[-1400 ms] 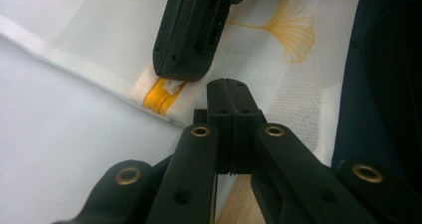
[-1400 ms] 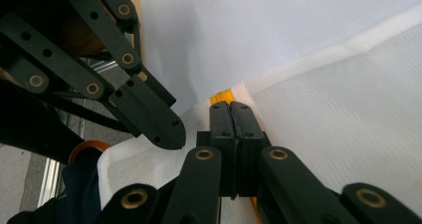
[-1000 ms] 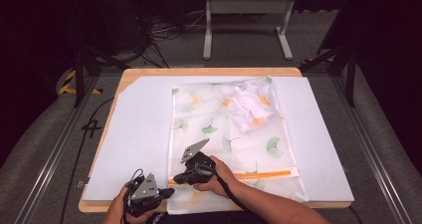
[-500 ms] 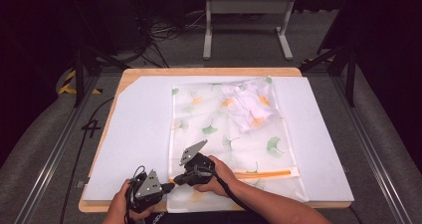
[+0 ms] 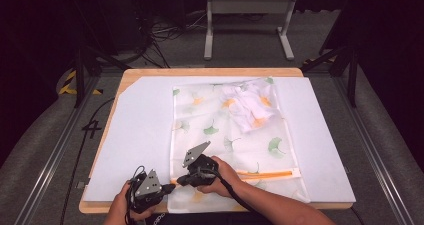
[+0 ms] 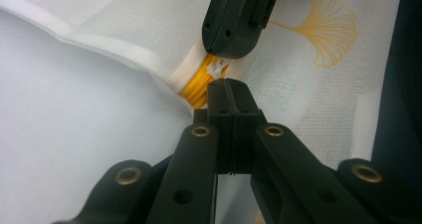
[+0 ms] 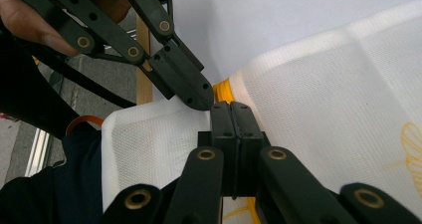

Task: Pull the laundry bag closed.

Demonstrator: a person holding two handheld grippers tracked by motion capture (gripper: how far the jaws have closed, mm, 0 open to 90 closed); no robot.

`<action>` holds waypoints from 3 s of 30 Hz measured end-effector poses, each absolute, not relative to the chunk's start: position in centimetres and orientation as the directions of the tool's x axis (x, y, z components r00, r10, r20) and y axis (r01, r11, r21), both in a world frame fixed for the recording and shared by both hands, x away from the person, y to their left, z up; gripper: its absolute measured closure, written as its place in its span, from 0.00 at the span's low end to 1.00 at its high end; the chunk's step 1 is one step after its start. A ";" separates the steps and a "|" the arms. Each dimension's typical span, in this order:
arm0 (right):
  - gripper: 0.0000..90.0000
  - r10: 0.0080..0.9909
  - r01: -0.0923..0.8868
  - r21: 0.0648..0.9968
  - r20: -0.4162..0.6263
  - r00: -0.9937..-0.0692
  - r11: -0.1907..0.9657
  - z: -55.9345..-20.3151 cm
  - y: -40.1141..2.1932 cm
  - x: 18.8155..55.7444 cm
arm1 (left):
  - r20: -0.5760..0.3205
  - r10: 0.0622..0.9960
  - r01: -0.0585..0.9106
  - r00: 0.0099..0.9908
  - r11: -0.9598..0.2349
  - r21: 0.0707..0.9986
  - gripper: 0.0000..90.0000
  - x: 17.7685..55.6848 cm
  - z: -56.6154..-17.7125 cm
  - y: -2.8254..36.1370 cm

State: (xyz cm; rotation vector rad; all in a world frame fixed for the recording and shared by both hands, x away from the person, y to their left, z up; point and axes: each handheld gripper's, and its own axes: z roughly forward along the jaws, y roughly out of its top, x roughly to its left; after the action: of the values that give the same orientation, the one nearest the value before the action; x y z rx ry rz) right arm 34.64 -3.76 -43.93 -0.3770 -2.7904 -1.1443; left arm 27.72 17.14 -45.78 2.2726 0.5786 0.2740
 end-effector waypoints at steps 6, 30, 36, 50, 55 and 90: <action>1.00 0.195 0.264 0.669 0.178 -0.965 0.695 -44.0 -4.1 34.7 | 0.016 0.487 0.324 0.873 -0.604 0.728 1.00 27.7 -45.8 17.2; 1.00 0.210 0.313 0.677 0.233 -0.950 0.666 -44.2 -3.9 35.3 | 0.010 0.485 0.325 0.875 -0.601 0.730 1.00 27.7 -45.9 17.3; 1.00 0.218 0.337 0.672 0.259 -0.941 0.659 -44.7 -3.8 35.3 | 0.012 0.486 0.325 0.874 -0.602 0.729 1.00 27.7 -45.9 17.2; 1.00 0.251 0.330 0.684 0.217 -0.943 0.651 -44.9 -3.5 34.6 | 0.011 0.488 0.327 0.873 -0.600 0.730 1.00 27.7 -45.9 17.2; 1.00 0.235 0.306 0.682 0.199 -0.951 0.664 -44.7 -3.7 34.5 | 0.008 0.487 0.327 0.874 -0.599 0.731 1.00 27.7 -45.9 17.2; 1.00 0.214 0.261 0.671 0.153 -0.965 0.694 -43.6 -5.9 34.5 | -0.006 0.486 0.335 0.874 -0.593 0.733 1.00 27.9 -45.9 17.4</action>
State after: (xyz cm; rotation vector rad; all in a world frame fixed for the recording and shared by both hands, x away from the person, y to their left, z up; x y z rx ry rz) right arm 34.51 -5.92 -43.57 -0.3973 -2.8328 -1.1372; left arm 27.88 17.36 -45.92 2.2570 0.5892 0.2482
